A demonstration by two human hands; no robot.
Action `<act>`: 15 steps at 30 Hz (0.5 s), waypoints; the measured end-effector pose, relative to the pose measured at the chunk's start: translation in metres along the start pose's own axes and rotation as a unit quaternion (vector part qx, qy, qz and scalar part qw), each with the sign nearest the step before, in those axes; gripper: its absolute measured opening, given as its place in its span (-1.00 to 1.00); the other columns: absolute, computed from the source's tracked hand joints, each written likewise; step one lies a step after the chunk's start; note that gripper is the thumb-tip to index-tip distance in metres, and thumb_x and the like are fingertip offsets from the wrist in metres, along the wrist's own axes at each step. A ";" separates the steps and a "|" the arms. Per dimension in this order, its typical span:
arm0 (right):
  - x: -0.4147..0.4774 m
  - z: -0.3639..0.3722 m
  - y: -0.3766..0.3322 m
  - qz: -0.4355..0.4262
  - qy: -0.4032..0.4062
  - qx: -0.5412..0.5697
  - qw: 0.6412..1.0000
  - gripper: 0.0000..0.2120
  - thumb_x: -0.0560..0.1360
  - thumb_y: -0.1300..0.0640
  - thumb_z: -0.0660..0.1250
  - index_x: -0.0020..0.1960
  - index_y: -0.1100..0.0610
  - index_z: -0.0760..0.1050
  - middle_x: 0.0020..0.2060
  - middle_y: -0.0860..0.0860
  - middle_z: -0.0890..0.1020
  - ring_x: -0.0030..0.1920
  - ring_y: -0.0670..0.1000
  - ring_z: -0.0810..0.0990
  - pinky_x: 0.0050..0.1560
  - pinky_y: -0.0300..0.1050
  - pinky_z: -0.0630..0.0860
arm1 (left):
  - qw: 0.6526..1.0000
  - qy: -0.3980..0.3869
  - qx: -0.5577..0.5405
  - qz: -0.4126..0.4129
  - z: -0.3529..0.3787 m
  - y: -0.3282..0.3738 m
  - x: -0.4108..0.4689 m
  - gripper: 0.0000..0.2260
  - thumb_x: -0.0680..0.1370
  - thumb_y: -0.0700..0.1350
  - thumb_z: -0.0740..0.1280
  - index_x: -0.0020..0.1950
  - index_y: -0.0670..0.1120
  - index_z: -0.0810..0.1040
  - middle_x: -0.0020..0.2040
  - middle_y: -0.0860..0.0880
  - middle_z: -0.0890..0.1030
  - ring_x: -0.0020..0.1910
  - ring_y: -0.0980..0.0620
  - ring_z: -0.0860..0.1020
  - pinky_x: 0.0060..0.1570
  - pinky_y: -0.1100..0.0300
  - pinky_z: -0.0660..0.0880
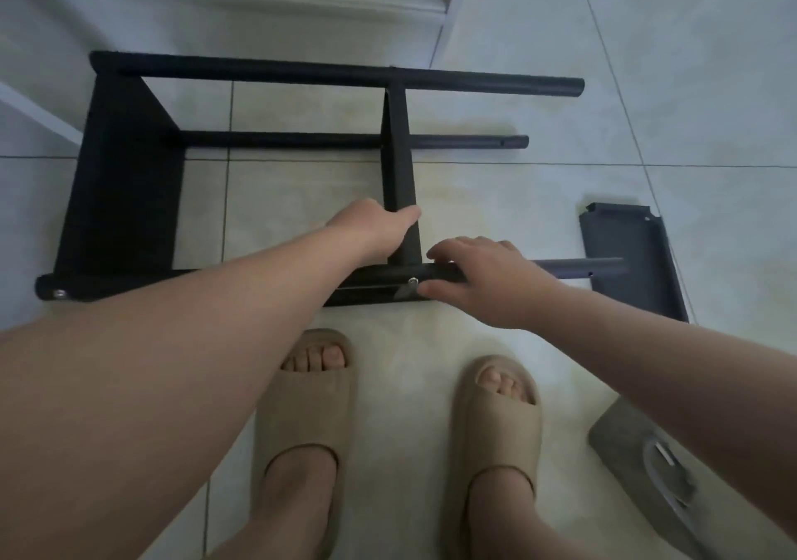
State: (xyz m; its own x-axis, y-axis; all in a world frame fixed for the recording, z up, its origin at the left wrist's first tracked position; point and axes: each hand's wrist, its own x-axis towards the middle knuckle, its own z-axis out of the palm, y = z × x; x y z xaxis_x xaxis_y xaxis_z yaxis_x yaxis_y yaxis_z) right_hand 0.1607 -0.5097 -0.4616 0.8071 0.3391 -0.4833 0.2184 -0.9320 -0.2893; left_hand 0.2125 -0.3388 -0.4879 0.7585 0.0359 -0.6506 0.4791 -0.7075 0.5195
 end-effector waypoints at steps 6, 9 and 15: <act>0.020 0.012 0.003 -0.018 -0.006 0.055 0.998 -0.63 0.55 -0.27 0.30 -0.25 -0.04 0.36 -0.36 -0.05 0.50 -0.29 -0.02 0.48 -0.31 -0.08 0.33 | 0.996 -0.025 0.046 0.067 0.009 -0.012 0.012 -0.41 0.61 0.33 0.10 0.17 -0.17 0.55 -0.07 -0.09 0.57 -0.15 -0.07 0.51 -0.22 0.10 0.32; 0.018 0.015 0.002 -0.023 -0.005 0.057 0.998 -0.63 0.55 -0.25 0.31 -0.24 -0.01 0.39 -0.35 -0.04 0.50 -0.30 -0.03 0.46 -0.31 -0.07 0.33 | 0.994 -0.015 0.069 0.080 0.012 -0.011 0.008 -0.46 0.64 0.29 0.09 -0.03 -0.17 0.52 -0.15 -0.12 0.56 -0.25 -0.06 0.49 -0.33 0.10 0.27; -0.014 0.031 -0.003 -0.007 -0.019 0.014 1.000 -0.64 0.57 -0.30 0.26 -0.23 -0.06 0.36 -0.32 -0.12 0.46 -0.26 -0.02 0.46 -0.31 -0.09 0.32 | 0.988 -0.071 0.103 0.093 0.023 -0.021 -0.017 -0.46 0.65 0.28 0.09 -0.13 -0.17 0.51 -0.22 -0.11 0.56 -0.24 -0.05 0.51 -0.28 0.11 0.36</act>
State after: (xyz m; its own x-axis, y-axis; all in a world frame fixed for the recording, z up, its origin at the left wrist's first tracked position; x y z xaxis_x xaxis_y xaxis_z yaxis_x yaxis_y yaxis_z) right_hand 0.1314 -0.5080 -0.4796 0.7822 0.3571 -0.5106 0.2129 -0.9233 -0.3196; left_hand 0.1793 -0.3408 -0.5002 0.7479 -0.1970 -0.6340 0.2270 -0.8215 0.5231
